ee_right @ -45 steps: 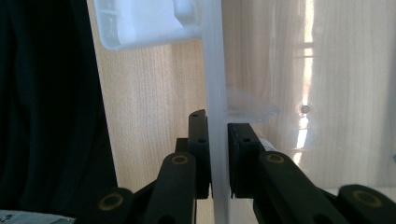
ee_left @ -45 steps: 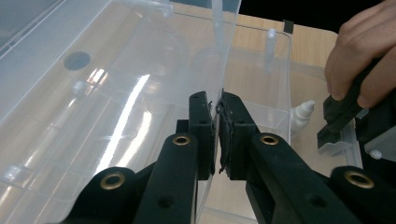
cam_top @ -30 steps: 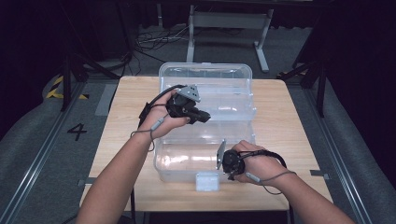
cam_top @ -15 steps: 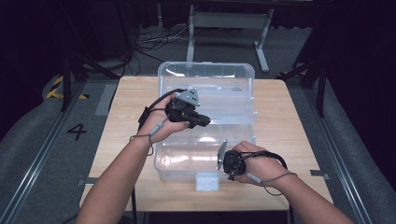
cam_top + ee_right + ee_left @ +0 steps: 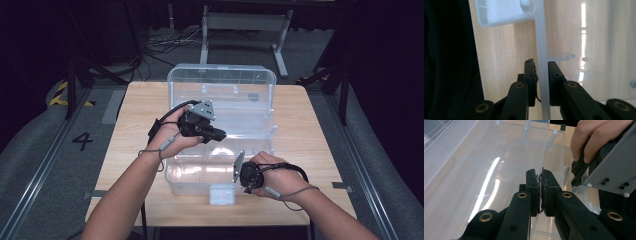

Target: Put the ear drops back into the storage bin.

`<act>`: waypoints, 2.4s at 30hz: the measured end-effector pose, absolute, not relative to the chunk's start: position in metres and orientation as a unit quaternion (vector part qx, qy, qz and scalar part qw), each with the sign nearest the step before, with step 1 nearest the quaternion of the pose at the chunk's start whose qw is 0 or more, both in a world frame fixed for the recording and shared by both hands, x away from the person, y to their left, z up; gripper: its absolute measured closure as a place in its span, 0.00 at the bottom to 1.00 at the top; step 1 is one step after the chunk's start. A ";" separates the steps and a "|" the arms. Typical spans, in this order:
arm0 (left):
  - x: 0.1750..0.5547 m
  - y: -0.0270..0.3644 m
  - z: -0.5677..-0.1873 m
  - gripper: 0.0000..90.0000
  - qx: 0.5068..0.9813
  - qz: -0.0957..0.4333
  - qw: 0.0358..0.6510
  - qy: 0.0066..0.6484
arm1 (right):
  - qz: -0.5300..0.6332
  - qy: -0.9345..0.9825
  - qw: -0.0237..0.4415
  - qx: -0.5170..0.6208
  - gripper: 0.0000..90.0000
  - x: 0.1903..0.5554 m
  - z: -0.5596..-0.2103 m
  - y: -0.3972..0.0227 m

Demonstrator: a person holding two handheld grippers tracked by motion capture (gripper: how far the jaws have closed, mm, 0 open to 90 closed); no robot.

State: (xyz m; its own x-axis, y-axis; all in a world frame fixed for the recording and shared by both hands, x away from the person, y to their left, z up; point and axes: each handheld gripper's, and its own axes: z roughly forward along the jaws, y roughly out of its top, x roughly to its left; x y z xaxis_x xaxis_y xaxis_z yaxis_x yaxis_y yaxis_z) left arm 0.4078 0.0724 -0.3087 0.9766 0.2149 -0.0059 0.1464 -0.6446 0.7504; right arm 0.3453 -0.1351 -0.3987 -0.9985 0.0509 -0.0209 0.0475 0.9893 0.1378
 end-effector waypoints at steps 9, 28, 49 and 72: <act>0.400 0.072 -0.311 0.95 0.908 0.035 0.406 0.099 | 0.068 0.997 0.022 0.025 0.89 0.343 -0.399 -0.135; 0.388 0.072 -0.317 0.95 0.910 0.020 0.402 0.097 | 0.071 0.997 0.035 0.022 0.89 0.340 -0.398 -0.135; 0.385 0.069 -0.318 0.94 0.912 0.016 0.397 0.101 | 0.097 0.994 0.042 0.033 0.90 0.338 -0.383 -0.137; 0.383 0.068 -0.319 0.94 0.913 0.018 0.394 0.103 | 0.147 0.987 0.051 0.041 0.93 0.332 -0.342 -0.149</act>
